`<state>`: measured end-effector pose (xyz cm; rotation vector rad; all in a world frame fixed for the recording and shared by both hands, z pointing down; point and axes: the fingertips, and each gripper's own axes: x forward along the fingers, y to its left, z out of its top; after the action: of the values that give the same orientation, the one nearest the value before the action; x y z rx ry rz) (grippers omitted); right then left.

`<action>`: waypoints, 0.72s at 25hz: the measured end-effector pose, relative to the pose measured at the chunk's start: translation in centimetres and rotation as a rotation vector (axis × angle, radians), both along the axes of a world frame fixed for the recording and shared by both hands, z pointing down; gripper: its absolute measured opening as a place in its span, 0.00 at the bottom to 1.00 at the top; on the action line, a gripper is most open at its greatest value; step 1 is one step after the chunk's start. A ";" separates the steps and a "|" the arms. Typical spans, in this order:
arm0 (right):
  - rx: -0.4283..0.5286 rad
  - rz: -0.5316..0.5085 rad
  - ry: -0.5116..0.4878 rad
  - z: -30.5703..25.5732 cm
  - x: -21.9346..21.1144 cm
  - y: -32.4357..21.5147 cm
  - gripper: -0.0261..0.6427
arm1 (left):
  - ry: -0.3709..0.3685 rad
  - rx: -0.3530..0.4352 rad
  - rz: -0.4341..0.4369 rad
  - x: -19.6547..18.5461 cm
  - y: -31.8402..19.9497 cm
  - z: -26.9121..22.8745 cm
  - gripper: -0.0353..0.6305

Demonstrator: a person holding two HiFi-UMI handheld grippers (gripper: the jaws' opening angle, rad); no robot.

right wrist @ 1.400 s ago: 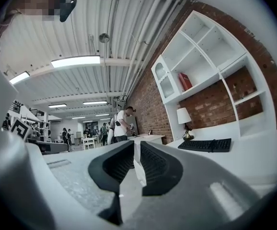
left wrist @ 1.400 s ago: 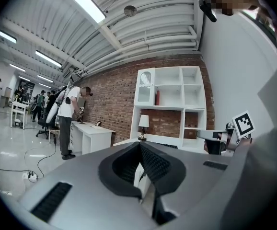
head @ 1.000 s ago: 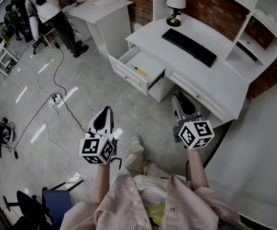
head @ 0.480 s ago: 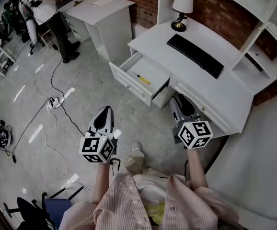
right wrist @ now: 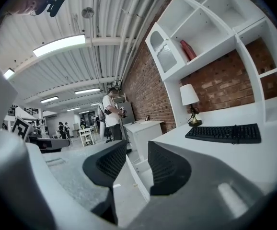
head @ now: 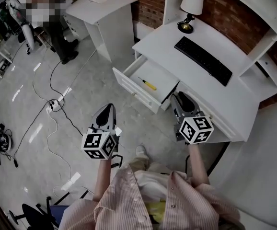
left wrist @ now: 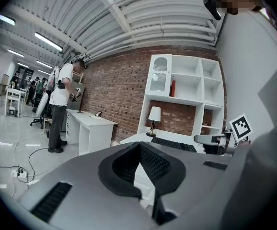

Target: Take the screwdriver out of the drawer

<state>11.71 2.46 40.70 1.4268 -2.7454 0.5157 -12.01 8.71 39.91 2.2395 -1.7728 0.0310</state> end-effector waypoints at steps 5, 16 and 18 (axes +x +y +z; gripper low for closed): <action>-0.017 -0.027 0.004 0.8 -2.2 -2.3 0.22 | 0.014 -0.017 0.021 -1.2 -2.8 0.8 0.05; -0.083 -0.046 0.045 3.7 -4.2 -5.9 0.22 | 0.068 -0.105 0.033 -2.5 -5.7 4.6 0.05; -0.102 -0.057 0.055 4.6 -4.6 -6.8 0.22 | 0.076 -0.116 0.032 -2.7 -6.5 5.2 0.05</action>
<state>7.12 -4.35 45.28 1.3162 -2.6664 0.5952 -14.74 2.18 45.15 2.1577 -1.6527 0.0532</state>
